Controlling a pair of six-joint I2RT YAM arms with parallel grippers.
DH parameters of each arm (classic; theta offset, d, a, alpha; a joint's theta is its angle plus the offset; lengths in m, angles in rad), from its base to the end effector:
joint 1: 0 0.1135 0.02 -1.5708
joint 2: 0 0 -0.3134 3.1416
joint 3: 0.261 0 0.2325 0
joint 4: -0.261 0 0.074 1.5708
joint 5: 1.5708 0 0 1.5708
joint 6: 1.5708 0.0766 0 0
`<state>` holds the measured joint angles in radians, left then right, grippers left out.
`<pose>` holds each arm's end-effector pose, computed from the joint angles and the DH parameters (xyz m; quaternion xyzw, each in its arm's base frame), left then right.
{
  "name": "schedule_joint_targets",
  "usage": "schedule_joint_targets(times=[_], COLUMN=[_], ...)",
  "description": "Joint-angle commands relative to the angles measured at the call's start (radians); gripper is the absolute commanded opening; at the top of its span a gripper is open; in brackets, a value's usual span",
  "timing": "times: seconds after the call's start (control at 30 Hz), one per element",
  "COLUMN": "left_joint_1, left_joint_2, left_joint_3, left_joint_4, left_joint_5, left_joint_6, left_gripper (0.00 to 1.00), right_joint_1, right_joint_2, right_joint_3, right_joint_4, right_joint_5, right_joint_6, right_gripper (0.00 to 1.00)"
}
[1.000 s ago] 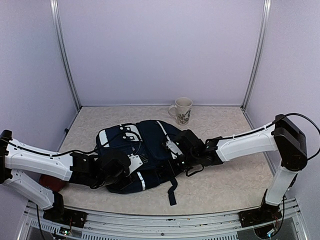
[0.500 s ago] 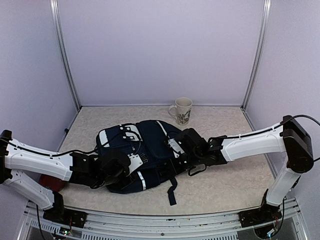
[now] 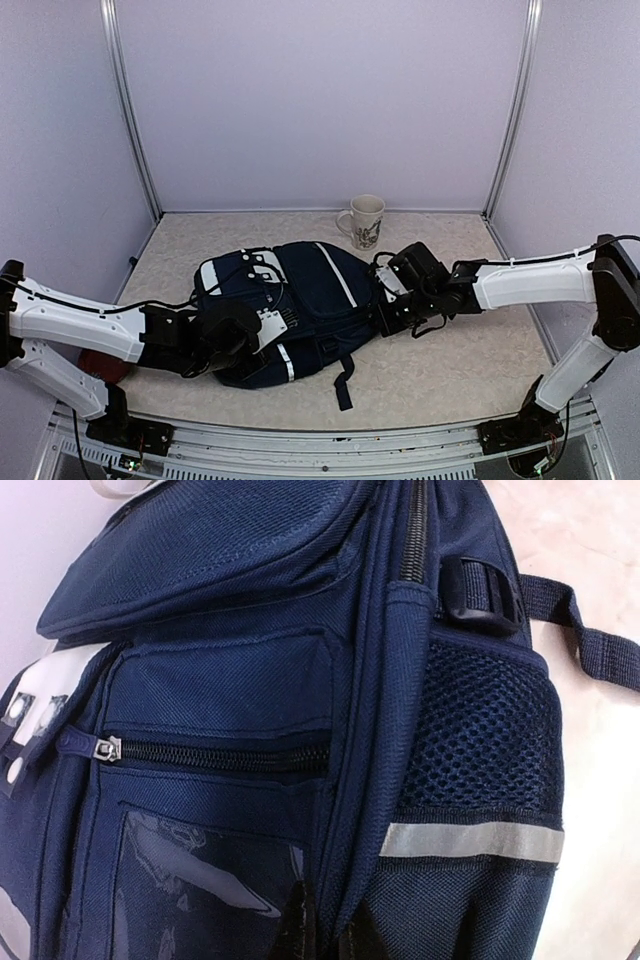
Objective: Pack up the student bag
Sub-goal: Zip the student bag into the largest pocket of the bag.
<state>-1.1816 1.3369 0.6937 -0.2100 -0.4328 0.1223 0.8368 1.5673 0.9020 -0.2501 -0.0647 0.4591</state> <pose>0.1274 -0.2260 0.2235 0.4949 0.7727 0.0002 0.3975 0.2136 0.2441 0.2162 -0.1879 0.9275 0.2186 0.2380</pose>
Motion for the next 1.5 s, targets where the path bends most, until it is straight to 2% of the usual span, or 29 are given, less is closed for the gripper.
schedule_joint_targets(times=[0.0,0.2,0.37,0.43,0.53,0.57,0.6,0.63,0.67,0.7,0.77,0.9,1.0,1.1,1.17,1.27,1.4,1.47], left_joint_1=[-0.042,-0.079,-0.073,-0.073,-0.071,-0.063,-0.05,-0.025,0.021,0.058,0.155,0.392,0.52,0.576,0.591,0.607,0.698,0.703], left_joint_2=[-0.044,-0.121,-0.136,-0.137,-0.128,-0.122,-0.122,-0.121,-0.128,-0.141,-0.185,-0.284,-0.292,-0.268,-0.232,-0.162,-0.178,-0.242], left_joint_3=[-0.022,-0.066,-0.076,-0.082,-0.089,-0.085,-0.072,-0.051,-0.021,0.013,0.048,0.03,-0.005,-0.052,-0.078,-0.092,-0.081,-0.061], left_joint_4=[0.029,0.037,-0.012,-0.01,0.02,0.025,0.019,0.005,-0.01,-0.021,-0.026,0.004,-0.06,-0.078,-0.033,0.032,0.093,0.137], left_joint_5=[0.025,0.157,0.14,0.154,0.115,0.087,0.066,0.054,0.052,0.057,0.091,0.275,0.256,0.257,0.319,0.337,0.268,0.2], left_joint_6=[0.071,0.119,0.127,0.141,0.145,0.13,0.102,0.06,0.012,-0.041,-0.163,-0.437,-0.585,-0.638,-0.648,-0.672,-0.689,-0.629], left_gripper=[0.0,0.0,0.0,0.0,0.0,0.08,0.29,0.56,0.74,0.84,0.98,0.99,0.99,0.99,0.99,0.99,0.99,0.99], right_joint_1=[-0.117,-0.249,-0.293,-0.304,-0.298,-0.289,-0.277,-0.266,-0.259,-0.256,-0.254,-0.246,-0.234,-0.228,-0.217,-0.182,-0.098,-0.043], right_joint_2=[-0.03,0.013,0.035,0.044,0.077,0.088,0.095,0.098,0.098,0.099,0.099,0.115,0.136,0.159,0.174,0.191,0.225,0.261], right_joint_3=[0.006,0.098,0.135,0.143,0.147,0.144,0.139,0.129,0.118,0.105,0.082,0.066,0.066,0.071,0.082,0.094,0.12,0.16], right_joint_4=[-0.161,-0.239,-0.263,-0.213,-0.149,-0.139,-0.132,-0.126,-0.115,-0.101,-0.076,-0.049,-0.04,-0.03,-0.028,-0.013,0.051,0.077], right_joint_5=[0.125,0.242,0.299,0.248,0.062,0.027,0.015,0.013,0.005,-0.014,-0.055,-0.095,-0.099,-0.114,-0.127,-0.164,-0.263,-0.301], right_joint_6=[-0.102,-0.221,-0.298,-0.344,-0.391,-0.394,-0.396,-0.396,-0.394,-0.389,-0.378,-0.36,-0.355,-0.355,-0.355,-0.348,-0.307,-0.29], right_gripper=[0.0,0.0,0.0,0.0,0.0,0.0,0.0,0.0,0.0,0.0,0.0,0.0,0.0,0.0,0.0,0.0,0.0,0.0])
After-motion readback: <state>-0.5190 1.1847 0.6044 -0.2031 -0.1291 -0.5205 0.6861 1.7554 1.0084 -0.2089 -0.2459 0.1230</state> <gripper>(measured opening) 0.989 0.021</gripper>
